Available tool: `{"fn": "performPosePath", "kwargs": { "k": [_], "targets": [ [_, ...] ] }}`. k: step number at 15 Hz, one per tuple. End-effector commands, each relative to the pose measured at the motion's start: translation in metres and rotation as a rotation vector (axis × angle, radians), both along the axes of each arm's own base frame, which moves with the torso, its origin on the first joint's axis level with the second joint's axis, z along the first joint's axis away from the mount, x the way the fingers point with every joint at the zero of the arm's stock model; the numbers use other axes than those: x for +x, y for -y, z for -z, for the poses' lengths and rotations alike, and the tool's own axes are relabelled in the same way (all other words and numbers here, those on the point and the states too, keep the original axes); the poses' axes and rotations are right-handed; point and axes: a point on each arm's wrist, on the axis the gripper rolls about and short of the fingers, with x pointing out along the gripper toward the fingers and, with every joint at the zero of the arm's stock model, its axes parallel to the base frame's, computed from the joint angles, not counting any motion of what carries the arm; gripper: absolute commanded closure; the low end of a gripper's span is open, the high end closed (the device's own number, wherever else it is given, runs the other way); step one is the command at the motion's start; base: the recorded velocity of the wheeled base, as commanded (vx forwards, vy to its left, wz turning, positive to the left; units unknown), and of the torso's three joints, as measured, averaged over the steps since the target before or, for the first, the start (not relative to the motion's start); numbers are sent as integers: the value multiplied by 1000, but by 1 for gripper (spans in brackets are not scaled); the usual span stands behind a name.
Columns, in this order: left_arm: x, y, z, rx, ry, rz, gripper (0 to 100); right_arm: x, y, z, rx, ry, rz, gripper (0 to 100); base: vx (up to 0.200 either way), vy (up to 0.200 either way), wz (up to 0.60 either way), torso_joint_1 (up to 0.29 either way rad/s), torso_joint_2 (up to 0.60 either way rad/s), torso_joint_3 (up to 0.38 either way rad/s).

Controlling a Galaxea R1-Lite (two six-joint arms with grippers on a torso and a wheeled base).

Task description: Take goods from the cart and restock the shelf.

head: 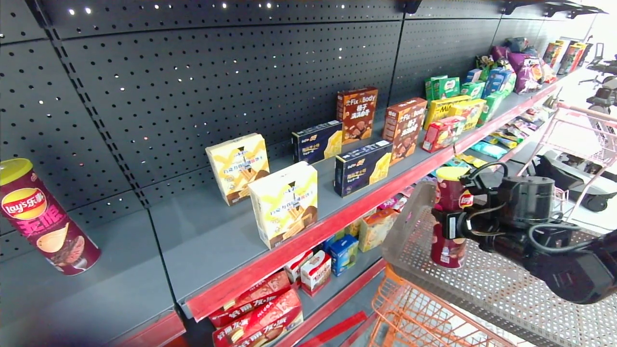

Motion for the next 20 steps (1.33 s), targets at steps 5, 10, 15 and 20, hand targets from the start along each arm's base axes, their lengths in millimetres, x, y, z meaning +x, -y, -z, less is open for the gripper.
{"fn": "performPosePath", "kwargs": {
  "k": [5,10,15,20],
  "targets": [
    [0,0,0,0,-1,-1,0,-181,44,-132,-92,286,-63,100,0,0,0,0,0,0],
    [0,0,0,0,-1,-1,0,-231,74,-140,-120,348,162,100,0,0,0,0,0,0],
    [0,0,0,0,-1,-1,0,-253,86,-132,-192,228,334,100,0,0,0,0,0,0],
    [0,0,0,0,-1,-1,0,-279,90,-117,-293,138,445,100,0,0,0,0,0,0]
  ]
}}
